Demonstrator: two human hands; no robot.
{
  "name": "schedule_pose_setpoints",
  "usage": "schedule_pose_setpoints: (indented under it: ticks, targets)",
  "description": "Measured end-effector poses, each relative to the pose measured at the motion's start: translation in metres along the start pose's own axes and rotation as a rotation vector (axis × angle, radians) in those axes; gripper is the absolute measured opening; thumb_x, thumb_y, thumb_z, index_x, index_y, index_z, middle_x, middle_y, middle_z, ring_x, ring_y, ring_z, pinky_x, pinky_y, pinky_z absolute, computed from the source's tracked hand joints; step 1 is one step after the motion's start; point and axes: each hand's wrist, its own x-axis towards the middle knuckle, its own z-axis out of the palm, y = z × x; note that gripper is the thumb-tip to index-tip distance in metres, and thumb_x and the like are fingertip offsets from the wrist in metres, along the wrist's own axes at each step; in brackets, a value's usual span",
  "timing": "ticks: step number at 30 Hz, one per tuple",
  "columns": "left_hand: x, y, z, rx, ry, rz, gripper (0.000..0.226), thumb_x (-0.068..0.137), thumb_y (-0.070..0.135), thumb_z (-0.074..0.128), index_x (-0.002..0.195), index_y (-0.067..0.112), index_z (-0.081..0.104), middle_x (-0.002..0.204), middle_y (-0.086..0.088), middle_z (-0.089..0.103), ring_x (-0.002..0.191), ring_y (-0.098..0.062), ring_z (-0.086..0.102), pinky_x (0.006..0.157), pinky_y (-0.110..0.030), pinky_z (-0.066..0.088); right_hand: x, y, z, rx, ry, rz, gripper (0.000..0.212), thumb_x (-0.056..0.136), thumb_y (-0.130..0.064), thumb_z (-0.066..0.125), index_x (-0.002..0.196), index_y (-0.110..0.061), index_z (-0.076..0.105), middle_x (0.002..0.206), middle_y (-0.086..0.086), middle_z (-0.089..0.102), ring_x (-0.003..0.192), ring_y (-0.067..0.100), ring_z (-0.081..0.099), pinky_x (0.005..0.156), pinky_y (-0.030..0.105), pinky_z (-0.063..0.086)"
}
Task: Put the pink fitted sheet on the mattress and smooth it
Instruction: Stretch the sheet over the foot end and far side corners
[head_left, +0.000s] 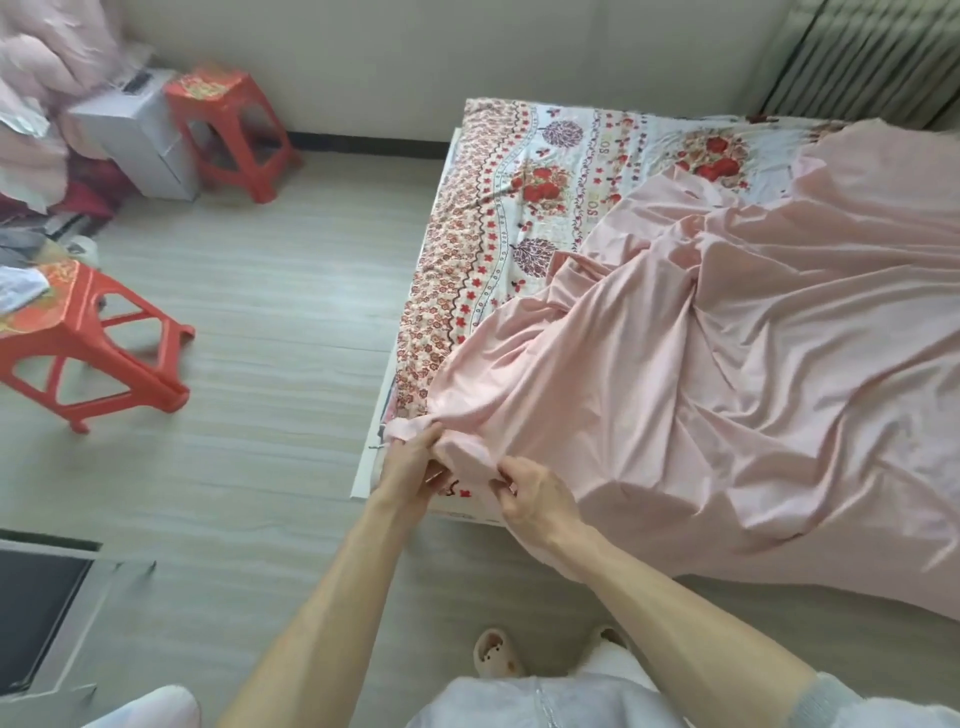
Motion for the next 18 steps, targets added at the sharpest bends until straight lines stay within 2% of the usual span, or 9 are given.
schedule_pose_setpoints:
  ticks: [2,4,6,8,10,12,13,15,18]
  targets:
    - [0.005,0.012,-0.013,-0.170,0.093,-0.013,0.017,0.088,0.017,0.062,0.105,0.017,0.063,0.096,-0.008,0.065,0.081,-0.021,0.061,0.064,-0.028,0.049,-0.001,0.001,0.001,0.017,-0.012,-0.028,0.014,0.092,-0.033,0.048,0.086,-0.021,0.052,0.084,-0.003,0.060,0.077,0.023,0.057,0.070,0.041,0.051]
    - [0.010,0.021,-0.026,-0.338,0.090,-0.035,0.030,0.082,0.015,0.057,0.111,0.012,0.063,0.109,-0.010,0.065,0.093,-0.026,0.061,0.082,-0.034,0.050,-0.007,0.006,0.000,0.045,-0.013,-0.036,0.014,0.090,-0.033,0.048,0.082,-0.022,0.051,0.081,-0.004,0.059,0.074,0.020,0.055,0.067,0.041,0.050]
    - [0.016,0.031,-0.038,-0.433,0.109,-0.047,0.026,0.078,0.013,0.052,0.102,0.009,0.063,0.108,-0.012,0.061,0.094,-0.029,0.057,0.092,-0.040,0.046,-0.014,0.012,-0.002,0.053,-0.017,-0.020,0.015,0.090,-0.033,0.049,0.079,-0.023,0.051,0.079,-0.004,0.060,0.072,0.018,0.055,0.065,0.039,0.049]
    - [0.023,0.038,-0.041,-0.459,0.068,-0.028,0.023,0.077,0.012,0.049,0.097,0.010,0.062,0.104,-0.011,0.060,0.091,-0.029,0.056,0.085,-0.037,0.047,-0.018,0.022,-0.002,0.042,-0.050,0.027,0.017,0.088,-0.033,0.050,0.075,-0.023,0.051,0.076,-0.005,0.061,0.070,0.017,0.057,0.064,0.039,0.050]
    - [0.028,0.040,-0.037,-0.465,0.015,-0.008,0.023,0.082,0.010,0.046,0.099,0.007,0.061,0.098,-0.011,0.061,0.087,-0.027,0.057,0.078,-0.035,0.047,-0.017,0.031,-0.001,0.002,-0.190,0.103,0.016,0.085,-0.033,0.050,0.077,-0.020,0.057,0.077,-0.005,0.066,0.075,0.020,0.062,0.069,0.039,0.052]
    - [0.031,0.039,-0.032,-0.294,-0.008,-0.003,0.022,0.083,0.012,0.049,0.101,0.006,0.060,0.086,-0.009,0.062,0.076,-0.022,0.058,0.066,-0.030,0.047,-0.011,0.034,0.001,0.013,-0.379,0.166,0.018,0.085,-0.033,0.054,0.092,-0.026,0.069,0.096,-0.009,0.072,0.091,0.014,0.065,0.081,0.028,0.052]
    - [0.034,0.039,-0.032,-0.144,-0.028,-0.003,0.027,0.075,0.017,0.056,0.100,0.007,0.061,0.077,-0.007,0.060,0.066,-0.020,0.056,0.056,-0.025,0.044,-0.003,0.032,0.001,0.083,-0.410,0.207,0.023,0.086,-0.035,0.059,0.104,-0.028,0.070,0.106,-0.011,0.071,0.098,0.009,0.064,0.085,0.022,0.050]
    - [0.040,0.034,-0.033,0.164,-0.103,-0.014,0.041,0.054,0.021,0.062,0.093,0.008,0.065,0.066,-0.007,0.054,0.055,-0.018,0.048,0.048,-0.022,0.033,0.016,0.021,-0.001,0.298,-0.274,0.308,0.031,0.089,-0.046,0.064,0.113,-0.026,0.067,0.111,-0.010,0.069,0.098,0.007,0.066,0.085,0.022,0.051]
    - [0.052,0.033,-0.041,0.472,-0.201,-0.051,0.046,0.054,0.019,0.058,0.095,0.001,0.071,0.080,-0.009,0.061,0.072,-0.021,0.053,0.061,-0.029,0.039,0.064,-0.007,-0.005,0.482,0.014,0.435,0.039,0.090,-0.065,0.054,0.098,-0.027,0.062,0.099,-0.006,0.070,0.084,0.015,0.071,0.080,0.036,0.056]
